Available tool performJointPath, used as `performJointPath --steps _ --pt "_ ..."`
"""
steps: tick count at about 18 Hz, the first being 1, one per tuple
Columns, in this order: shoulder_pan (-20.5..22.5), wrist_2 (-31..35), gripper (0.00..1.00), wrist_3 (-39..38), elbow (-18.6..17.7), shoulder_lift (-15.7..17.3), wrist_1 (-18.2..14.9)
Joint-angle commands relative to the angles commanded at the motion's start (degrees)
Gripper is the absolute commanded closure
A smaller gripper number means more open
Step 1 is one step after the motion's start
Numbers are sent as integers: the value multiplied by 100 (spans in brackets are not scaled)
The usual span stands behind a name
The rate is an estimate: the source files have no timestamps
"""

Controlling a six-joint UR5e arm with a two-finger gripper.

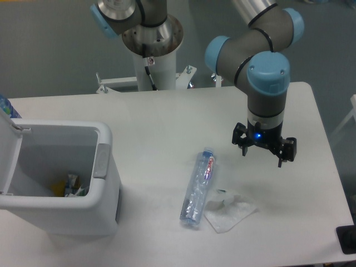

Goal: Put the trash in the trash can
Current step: 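Lower the gripper onto the crumpled clear plastic bag beside the bottle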

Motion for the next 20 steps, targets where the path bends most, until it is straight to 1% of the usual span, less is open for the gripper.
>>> performJointPath --steps 4,7,8,10,11,12,13,15,16,18,20 --pt "-105 -52 0 -255 0 0 26" --pt "-210 -88 0 -623 -70 -26 96" --pt "-263 -97 0 -720 -131 -35 218" --pt "-308 -114 0 -870 -368 -96 683" --pt "-351 -114 0 -923 -447 -140 842" --pt "-360 -114 0 -923 -474 -219 870" --pt "-361 -105 0 -915 -414 -307 888" --pt "-387 -53 0 -915 -125 -596 879" --pt "-457 -44 0 -923 -36 -728 879" --pt "-571 -53 0 -923 17 -852 879" --pt "-598 -53 0 -923 61 -949 879"
